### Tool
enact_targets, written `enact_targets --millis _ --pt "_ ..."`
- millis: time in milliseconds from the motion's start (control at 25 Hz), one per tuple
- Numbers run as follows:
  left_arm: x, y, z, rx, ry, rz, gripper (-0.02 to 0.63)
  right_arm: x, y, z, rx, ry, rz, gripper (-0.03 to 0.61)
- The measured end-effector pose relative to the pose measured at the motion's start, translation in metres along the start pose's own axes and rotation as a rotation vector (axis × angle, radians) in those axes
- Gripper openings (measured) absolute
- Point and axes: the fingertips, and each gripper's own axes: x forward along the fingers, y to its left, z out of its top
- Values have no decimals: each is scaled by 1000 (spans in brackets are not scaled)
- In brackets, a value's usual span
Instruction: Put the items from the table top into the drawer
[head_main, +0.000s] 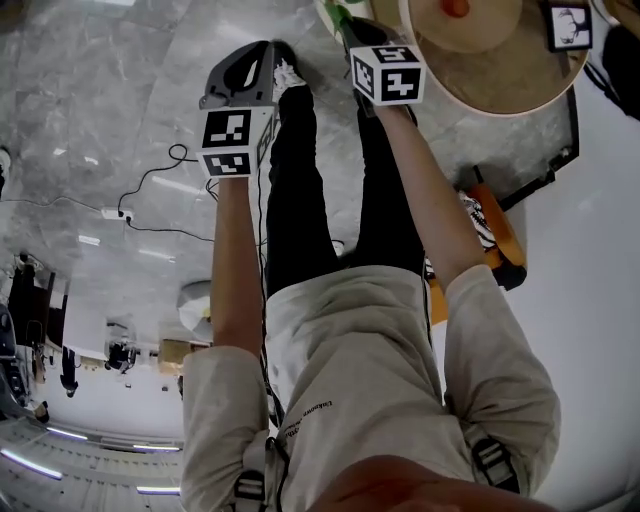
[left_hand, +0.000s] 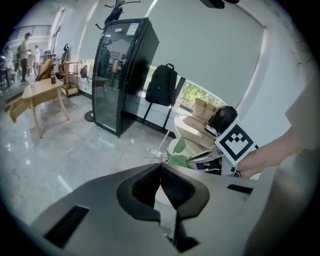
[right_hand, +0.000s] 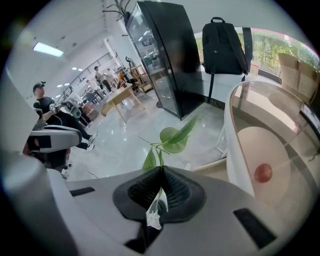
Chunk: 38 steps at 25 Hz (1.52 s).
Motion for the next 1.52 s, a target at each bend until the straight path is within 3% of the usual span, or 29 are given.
enact_targets --millis 240,480,600,720,1080,1120,1160,1200,1520 --pt "49 15 -48 0 49 -34 21 56 -16 -67 80 69 1 38" --pt "100 10 -91 -40 65 -52 21 96 -81 -142 184 127 -88 38" --pt "118 2 -106 -46 81 -62 21 101 -123 -163 237 136 -167 38" --pt "135 -5 -124 -44 103 -74 21 116 -144 -180 236 138 -181 38" --pt "161 -18 -163 -17 138 -92 21 144 -166 -189 269 55 -248 40" --pt "160 -18 -163 -15 137 -90 21 144 -165 -188 264 46 -255 59" --pt "159 -16 -163 -12 136 -87 21 146 -162 -188 261 41 -245 175" --pt "156 -14 -163 -10 136 -83 21 148 -156 -188 264 38 -227 236" --pt "124 -17 -139 12 118 -81 21 114 -127 -187 267 51 -206 236"
